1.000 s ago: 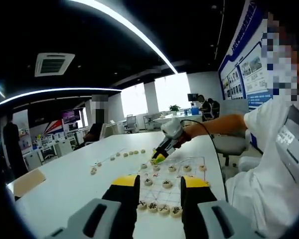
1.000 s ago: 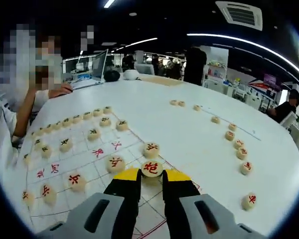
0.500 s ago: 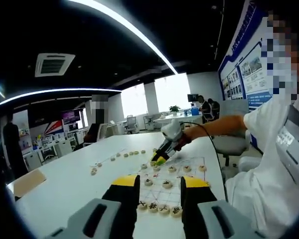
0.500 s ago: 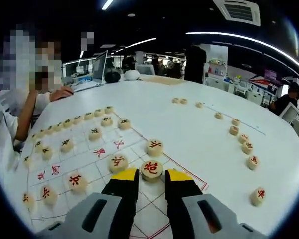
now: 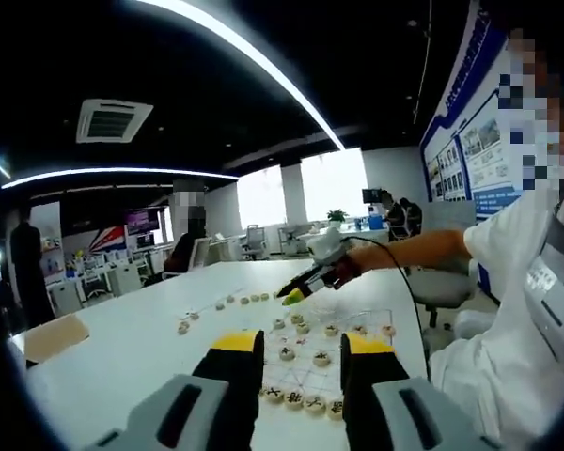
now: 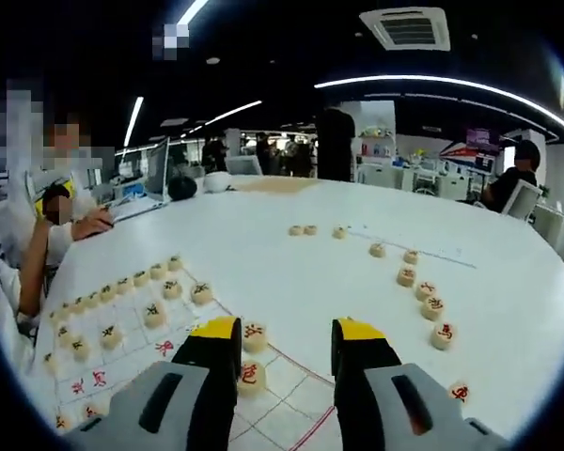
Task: Pick up the chess pieces one by one and place each piece onto its starting position on the chessboard, setting the pieces on their correct points until all the chess pieces are arranged in the starting layout
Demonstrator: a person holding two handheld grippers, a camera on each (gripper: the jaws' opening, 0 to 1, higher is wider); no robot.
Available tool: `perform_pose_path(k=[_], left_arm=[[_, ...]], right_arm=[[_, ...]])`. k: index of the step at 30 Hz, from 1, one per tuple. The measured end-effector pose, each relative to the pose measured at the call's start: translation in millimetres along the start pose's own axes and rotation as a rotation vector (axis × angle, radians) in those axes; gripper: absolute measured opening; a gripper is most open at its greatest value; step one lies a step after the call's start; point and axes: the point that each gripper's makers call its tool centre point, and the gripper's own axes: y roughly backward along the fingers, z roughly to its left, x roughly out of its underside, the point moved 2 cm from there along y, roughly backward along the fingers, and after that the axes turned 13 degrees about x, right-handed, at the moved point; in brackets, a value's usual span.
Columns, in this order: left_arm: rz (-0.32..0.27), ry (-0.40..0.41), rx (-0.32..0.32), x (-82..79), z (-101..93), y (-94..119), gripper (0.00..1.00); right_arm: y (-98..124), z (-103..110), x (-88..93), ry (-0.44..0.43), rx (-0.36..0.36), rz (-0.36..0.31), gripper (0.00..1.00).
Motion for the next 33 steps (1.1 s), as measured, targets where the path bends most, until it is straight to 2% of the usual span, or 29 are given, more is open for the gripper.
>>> perform_pose_path(k=[6, 10, 14, 17, 23, 27, 33], left_arm=[[-0.013, 0.011, -0.036, -0.4, 7.0, 7, 0.33], [-0.018, 0.008, -0.032, -1.4, 6.1, 8, 0.33], [-0.018, 0.01, -0.034, -0.8, 7.2, 9, 0.33], [-0.022, 0.011, -0.035, -1.4, 7.9, 9, 0.33], [-0.026, 0.014, -0.041, -1.5, 10.2, 10, 0.33], [-0.032, 0.013, -0.045, -2.5, 10.9, 12, 0.33], [-0.062, 0.01, -0.044, -8.6, 11.5, 19, 0.33]], right_arm=[[-36, 15, -22.1, -0.013, 0.016, 0.002, 0.38], [-61, 29, -24.6, 0.007, 0.019, 0.016, 0.38], [-97, 29, -25.7, 0.036, 0.042, 0.045, 0.38], [-124, 29, -22.2, 0.037, 0.085, 0.072, 0.38], [-168, 27, -24.8, 0.084, 0.121, 0.101, 0.37], [-190, 28, -29.5, 0.11, 0.146, 0.108, 0.35], [-213, 26, -38.0, 0.093, 0.174, 0.097, 0.33]])
